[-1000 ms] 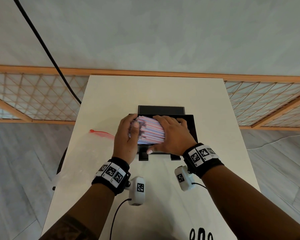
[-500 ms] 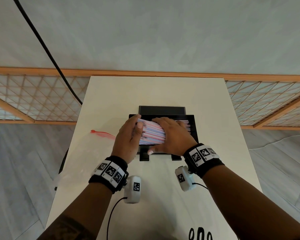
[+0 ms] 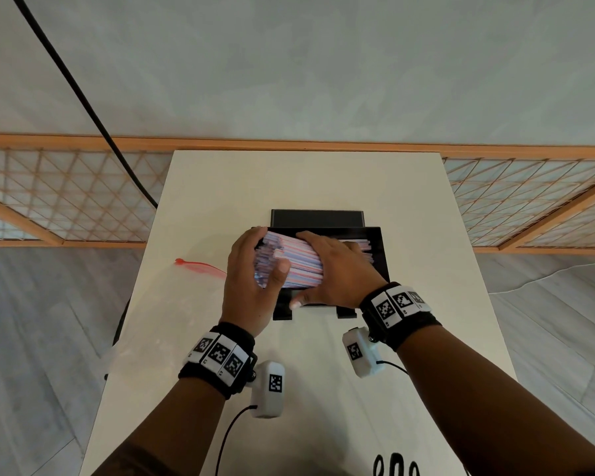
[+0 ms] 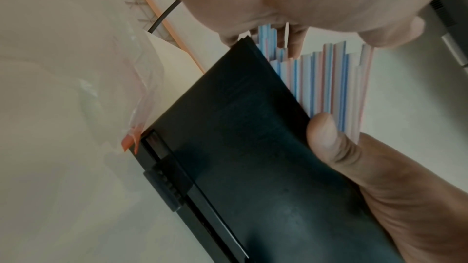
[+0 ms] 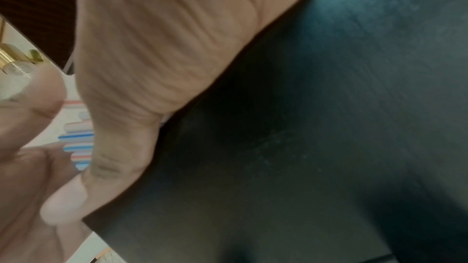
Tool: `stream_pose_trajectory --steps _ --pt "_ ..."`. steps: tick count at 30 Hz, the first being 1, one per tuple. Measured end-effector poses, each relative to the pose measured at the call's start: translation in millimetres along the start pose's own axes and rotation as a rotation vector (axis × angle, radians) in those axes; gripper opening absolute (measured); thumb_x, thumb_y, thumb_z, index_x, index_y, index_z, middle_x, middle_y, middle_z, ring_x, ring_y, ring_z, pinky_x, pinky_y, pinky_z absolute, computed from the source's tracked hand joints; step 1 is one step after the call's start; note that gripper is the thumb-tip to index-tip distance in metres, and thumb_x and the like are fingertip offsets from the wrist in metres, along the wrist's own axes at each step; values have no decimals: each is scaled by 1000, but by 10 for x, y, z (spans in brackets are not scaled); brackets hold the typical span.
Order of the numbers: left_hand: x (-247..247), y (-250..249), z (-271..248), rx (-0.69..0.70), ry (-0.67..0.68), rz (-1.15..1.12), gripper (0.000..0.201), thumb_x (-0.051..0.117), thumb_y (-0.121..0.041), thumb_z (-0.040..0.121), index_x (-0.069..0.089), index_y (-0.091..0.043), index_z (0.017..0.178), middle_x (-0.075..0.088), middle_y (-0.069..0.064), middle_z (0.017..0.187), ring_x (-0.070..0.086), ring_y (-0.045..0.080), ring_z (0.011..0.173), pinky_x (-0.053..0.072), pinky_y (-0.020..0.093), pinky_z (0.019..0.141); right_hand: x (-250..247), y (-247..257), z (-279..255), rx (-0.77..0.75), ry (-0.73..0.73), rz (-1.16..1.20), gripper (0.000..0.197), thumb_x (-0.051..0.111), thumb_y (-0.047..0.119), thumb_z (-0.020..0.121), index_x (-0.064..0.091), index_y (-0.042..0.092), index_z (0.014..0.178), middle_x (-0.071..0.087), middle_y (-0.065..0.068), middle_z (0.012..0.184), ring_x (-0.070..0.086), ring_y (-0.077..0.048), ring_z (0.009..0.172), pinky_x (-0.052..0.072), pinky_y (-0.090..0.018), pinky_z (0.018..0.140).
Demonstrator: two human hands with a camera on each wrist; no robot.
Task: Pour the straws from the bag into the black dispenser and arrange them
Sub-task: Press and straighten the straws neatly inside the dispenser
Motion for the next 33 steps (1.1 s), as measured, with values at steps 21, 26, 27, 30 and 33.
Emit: stream_pose_trajectory --steps 21,26,27,30,33 --pt "-17 -2 51 -35 86 53 79 60 -64 80 40 -20 144 51 -7 140 56 9 122 52 34 100 -83 70 108 1 42 3 119 76 84 50 31 36 149 48 6 134 51 -16 124 38 -54 109" --pt "-23 -1 61 2 64 194 82 52 -72 81 47 -17 141 24 -5 163 41 9 140 45 22 104 -87 99 91 6 13 -41 116 73 86 54 33 33 150 48 7 140 48 -16 131 36 -55 109" --pt "-25 5 62 1 56 216 87 49 -75 80 46 -15 144 17 -7 165 38 9 142 42 19 104 -89 105 81 10 12 -43 117 72 85 56 32 31 151 48 7 144 47 -16 133 34 -55 110" --pt "-34 11 49 -8 31 237 105 46 -81 77 28 -14 155 19 -3 165 29 11 148 30 15 109 -125 112 27 1 -25 -50 119 70 86 56 33 28 153 48 6 150 46 -16 137 31 -52 113" --pt "-45 13 14 -58 7 180 110 53 -79 72 22 -15 156 27 0 161 30 0 138 26 3 103 -203 98 -47 -18 -99 -60 112 72 84 56 41 29 148 48 6 145 44 -17 135 32 -47 112"
Point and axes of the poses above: each hand's wrist, its own z-axis towards the middle knuckle, its own x-axis out of the palm, y = z × x, the point moved 7 cm from there along z, towards the middle knuckle
